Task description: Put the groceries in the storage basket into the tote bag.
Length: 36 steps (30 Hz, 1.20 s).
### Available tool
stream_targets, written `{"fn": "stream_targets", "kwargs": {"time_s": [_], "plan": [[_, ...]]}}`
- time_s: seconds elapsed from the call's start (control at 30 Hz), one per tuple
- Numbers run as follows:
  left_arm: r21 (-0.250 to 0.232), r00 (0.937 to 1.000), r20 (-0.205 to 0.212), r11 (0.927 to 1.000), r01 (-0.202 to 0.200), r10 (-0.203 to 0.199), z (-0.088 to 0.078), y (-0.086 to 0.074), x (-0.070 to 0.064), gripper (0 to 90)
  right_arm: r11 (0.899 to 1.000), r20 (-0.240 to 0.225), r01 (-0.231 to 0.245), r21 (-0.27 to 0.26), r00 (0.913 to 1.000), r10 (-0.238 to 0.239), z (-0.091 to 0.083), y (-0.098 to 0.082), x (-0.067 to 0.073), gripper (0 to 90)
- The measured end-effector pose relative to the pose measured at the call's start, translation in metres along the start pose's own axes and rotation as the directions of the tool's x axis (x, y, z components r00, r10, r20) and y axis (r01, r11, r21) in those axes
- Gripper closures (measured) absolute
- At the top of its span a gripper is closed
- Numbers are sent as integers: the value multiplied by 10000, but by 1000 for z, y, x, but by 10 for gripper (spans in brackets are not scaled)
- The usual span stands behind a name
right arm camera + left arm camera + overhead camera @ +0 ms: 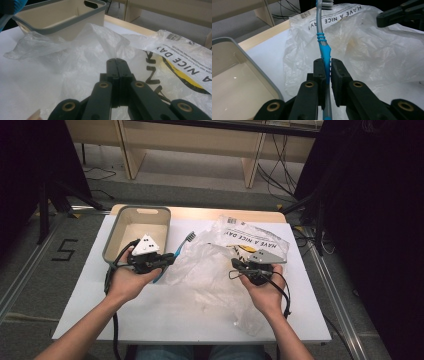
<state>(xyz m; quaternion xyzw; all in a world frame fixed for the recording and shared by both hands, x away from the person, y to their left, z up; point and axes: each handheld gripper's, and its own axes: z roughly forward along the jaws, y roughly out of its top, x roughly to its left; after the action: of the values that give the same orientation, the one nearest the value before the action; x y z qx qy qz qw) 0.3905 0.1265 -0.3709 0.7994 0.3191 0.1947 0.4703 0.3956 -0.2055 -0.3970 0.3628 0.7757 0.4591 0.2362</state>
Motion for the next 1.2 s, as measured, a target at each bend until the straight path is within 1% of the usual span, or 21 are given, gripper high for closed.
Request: {"fn": "stream_targets", "kwargs": {"time_s": [0.17, 0.37, 0.43, 0.5, 0.7, 0.77, 0.9, 0.93, 1.0, 1.07, 1.2], "plan": [[28, 9995, 251, 9998, -208, 207, 3, -3, -13, 824, 10000, 25, -42, -46, 10000, 42, -1, 0, 0, 900], [238, 9969, 635, 9986, -478, 462, 9, -7, -29, 824, 10000, -2, 0, -60, 10000, 0, -1, 0, 0, 900], [271, 9963, 680, 9981, -551, 531, 12, -9, -33, 825, 10000, 2, -7, -66, 10000, 7, -1, 0, -1, 900], [422, 9949, 763, 9967, -697, 663, 16, -10, -37, 824, 10000, -10, -16, -66, 10000, 16, -1, 1, -1, 900], [693, 9917, 1022, 9940, -851, 778, 29, -17, -48, 824, 10000, -1, -10, -75, 10000, 10, -2, 1, -1, 900], [806, 9904, 1084, 9923, -943, 853, 33, -20, -52, 824, 9999, 8, -77, -103, 10000, 78, -2, 1, -1, 900], [986, 9886, 1096, 9886, -1139, 1030, 40, -22, -57, 825, 9999, 9, -82, -116, 10000, 82, -3, 1, -2, 900], [986, 9886, 1096, 9886, -1139, 1030, 40, -22, -57, 824, 9999, 8, -76, -141, 10000, 76, -3, 1, -2, 900], [1071, 9880, 1130, 9873, -1172, 1050, 45, -22, -59, 825, 9999, 26, -51, -151, 10000, 52, -3, 2, -2, 900], [1162, 9874, 1081, 9849, -1283, 1159, 48, -23, -61, 825, 9998, 28, -44, -186, 10000, 44, -4, 3, -1, 900], [1341, 9872, 1024, 9817, -1354, 1222, 56, -24, -63, 824, 9998, 24, -72, -196, 10000, 72, -5, 3, -1, 900]]}}
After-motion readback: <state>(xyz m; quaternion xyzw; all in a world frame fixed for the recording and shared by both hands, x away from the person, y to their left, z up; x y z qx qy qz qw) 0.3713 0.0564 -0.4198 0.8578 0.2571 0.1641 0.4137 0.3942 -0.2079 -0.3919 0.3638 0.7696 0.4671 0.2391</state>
